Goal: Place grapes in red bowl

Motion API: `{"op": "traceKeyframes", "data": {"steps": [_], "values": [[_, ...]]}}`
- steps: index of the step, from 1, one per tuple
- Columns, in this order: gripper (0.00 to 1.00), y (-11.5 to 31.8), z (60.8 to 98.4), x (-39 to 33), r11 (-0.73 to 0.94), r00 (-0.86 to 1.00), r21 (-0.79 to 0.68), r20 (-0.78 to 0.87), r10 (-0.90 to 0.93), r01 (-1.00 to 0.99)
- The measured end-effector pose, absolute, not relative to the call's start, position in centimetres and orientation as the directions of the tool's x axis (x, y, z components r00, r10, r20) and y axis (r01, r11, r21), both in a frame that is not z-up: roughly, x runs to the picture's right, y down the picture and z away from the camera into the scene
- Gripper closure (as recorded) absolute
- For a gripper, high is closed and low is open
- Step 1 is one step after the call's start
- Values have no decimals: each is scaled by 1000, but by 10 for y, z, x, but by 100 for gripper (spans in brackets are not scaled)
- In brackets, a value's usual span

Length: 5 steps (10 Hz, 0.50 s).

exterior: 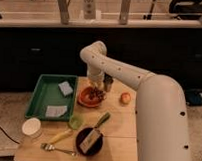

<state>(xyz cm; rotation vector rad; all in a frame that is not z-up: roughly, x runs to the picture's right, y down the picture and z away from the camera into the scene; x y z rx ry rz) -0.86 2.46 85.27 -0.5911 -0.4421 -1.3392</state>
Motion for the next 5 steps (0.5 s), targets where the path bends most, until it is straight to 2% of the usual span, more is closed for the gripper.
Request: {"op": "traceKeyframes", "data": {"steps": [2, 5], "values": [[81, 25, 853, -9, 118, 180, -141, 614, -768, 983], [48, 25, 852, -15, 112, 168, -128, 615, -771, 985]]}}
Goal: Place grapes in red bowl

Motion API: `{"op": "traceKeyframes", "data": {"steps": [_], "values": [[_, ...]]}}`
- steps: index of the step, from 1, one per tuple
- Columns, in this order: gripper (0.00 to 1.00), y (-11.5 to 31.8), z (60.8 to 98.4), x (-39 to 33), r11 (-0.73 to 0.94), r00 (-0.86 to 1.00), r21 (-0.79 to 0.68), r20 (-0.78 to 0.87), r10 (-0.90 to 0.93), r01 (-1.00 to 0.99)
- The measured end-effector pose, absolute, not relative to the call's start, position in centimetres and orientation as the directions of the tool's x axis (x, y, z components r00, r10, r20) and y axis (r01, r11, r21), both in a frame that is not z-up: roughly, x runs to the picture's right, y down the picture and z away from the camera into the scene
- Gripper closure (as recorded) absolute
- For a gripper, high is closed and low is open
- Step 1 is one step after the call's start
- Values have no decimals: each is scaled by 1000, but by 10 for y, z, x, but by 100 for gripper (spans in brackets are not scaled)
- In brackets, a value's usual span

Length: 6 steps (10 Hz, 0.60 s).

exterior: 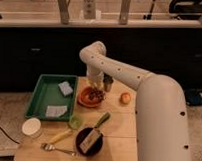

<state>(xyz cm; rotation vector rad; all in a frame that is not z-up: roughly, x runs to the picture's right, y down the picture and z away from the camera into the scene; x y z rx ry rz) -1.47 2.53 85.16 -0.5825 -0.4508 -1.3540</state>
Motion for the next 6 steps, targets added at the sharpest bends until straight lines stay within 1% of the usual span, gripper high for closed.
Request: {"op": "traceKeyframes", "data": {"steps": [3, 6], "values": [[21, 26, 851, -21, 109, 156, -114, 616, -772, 988], [20, 28, 850, -17, 128, 165, -103, 616, -770, 986]]}}
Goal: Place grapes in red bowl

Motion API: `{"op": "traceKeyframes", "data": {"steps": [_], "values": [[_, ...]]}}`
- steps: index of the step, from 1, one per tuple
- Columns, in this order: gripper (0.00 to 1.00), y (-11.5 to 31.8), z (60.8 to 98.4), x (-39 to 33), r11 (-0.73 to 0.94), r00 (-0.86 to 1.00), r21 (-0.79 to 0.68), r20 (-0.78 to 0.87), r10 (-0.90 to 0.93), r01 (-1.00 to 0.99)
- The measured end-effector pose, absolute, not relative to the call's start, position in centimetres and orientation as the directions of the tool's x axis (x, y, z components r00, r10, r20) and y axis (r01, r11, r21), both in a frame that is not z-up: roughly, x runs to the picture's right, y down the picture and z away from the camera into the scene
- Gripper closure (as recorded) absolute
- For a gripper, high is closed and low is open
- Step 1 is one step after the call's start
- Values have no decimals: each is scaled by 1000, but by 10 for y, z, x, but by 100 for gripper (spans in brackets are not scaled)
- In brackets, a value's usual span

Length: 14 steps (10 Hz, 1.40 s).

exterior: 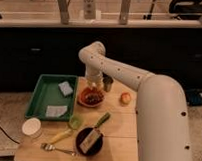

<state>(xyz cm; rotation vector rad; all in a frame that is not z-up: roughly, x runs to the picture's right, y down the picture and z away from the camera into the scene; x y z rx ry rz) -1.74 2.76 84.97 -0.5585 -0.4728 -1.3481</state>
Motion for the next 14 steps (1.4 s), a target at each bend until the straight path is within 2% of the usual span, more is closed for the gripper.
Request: {"op": "traceKeyframes", "data": {"steps": [14], "values": [[20, 31, 846, -34, 134, 136, -50, 618, -774, 990]]}}
